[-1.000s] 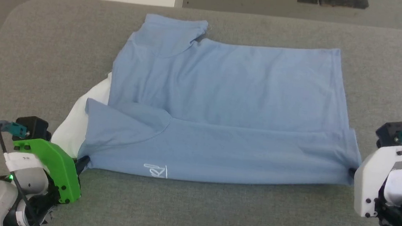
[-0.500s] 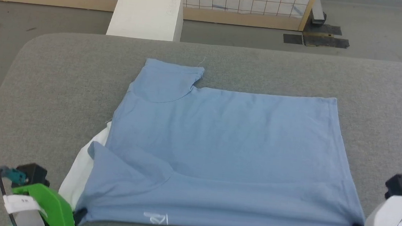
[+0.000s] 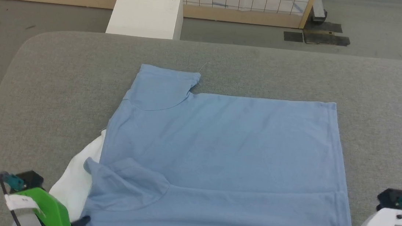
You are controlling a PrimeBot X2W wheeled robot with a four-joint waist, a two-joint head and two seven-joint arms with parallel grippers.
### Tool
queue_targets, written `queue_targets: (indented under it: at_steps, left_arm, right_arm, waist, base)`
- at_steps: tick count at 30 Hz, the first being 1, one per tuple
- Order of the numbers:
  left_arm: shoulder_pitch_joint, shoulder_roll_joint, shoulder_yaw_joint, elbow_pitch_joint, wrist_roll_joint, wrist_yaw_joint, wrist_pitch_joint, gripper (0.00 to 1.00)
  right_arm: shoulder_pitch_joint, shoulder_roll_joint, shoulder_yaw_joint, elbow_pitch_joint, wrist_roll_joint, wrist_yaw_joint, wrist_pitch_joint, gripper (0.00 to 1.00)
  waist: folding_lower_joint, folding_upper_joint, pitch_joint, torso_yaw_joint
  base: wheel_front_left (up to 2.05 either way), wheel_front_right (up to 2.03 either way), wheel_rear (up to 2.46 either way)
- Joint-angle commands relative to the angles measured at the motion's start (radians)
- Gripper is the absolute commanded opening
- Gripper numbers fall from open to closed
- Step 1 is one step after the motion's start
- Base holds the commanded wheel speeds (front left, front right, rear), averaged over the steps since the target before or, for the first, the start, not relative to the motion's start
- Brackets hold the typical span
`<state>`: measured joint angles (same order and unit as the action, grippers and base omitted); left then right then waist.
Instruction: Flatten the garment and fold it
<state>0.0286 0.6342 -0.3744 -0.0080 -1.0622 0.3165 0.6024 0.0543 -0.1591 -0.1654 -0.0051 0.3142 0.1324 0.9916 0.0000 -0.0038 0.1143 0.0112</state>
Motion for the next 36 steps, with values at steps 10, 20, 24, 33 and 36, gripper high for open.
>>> queue_targets:
  at_steps: [10, 20, 24, 33, 36]
  left_arm:
    - [-0.075, 0.056, 0.139, -0.163, -0.01, -0.005, -0.088, 1.0]
    - [-0.165, -0.045, 0.203, -0.103, 0.185, -0.139, -0.567, 1.0]
    - [-0.169, -0.082, 0.192, -0.031, 0.247, -0.197, -0.731, 1.0]
    - [-0.228, -0.15, 0.173, 0.103, 0.29, -0.281, -0.846, 1.0]
    - [-0.284, -0.163, 0.172, 0.137, 0.297, -0.303, -0.851, 1.0]
  right_arm:
    - [-0.115, -0.056, -0.095, -0.154, 0.089, -0.002, -0.105, 1.0]
    - [-0.177, -0.126, -0.071, -0.165, 0.056, -0.002, -0.504, 1.0]
    - [-0.163, -0.127, -0.065, -0.127, 0.04, -0.002, -0.661, 1.0]
    - [-0.154, -0.103, -0.051, -0.044, 0.035, -0.002, -0.824, 1.0]
    - [-0.174, -0.096, -0.05, -0.041, 0.025, -0.002, -0.839, 1.0]
  waist:
    - [0.0, 0.0038, -0.059, -0.009]
    - [0.0, 0.0038, -0.049, -0.006]
    - [0.0, 0.0038, -0.026, -0.003]
    - [0.0, 0.0038, 0.043, 0.001]
    - [0.0, 0.0038, 0.078, 0.001]
  base:
    - [0.0, 0.0, 0.0]
    - [0.0, 0.0, 0.0]
    - [0.0, 0.0, 0.0]
    - [0.0, 0.0, 0.0]
    - [0.0, 0.0, 0.0]
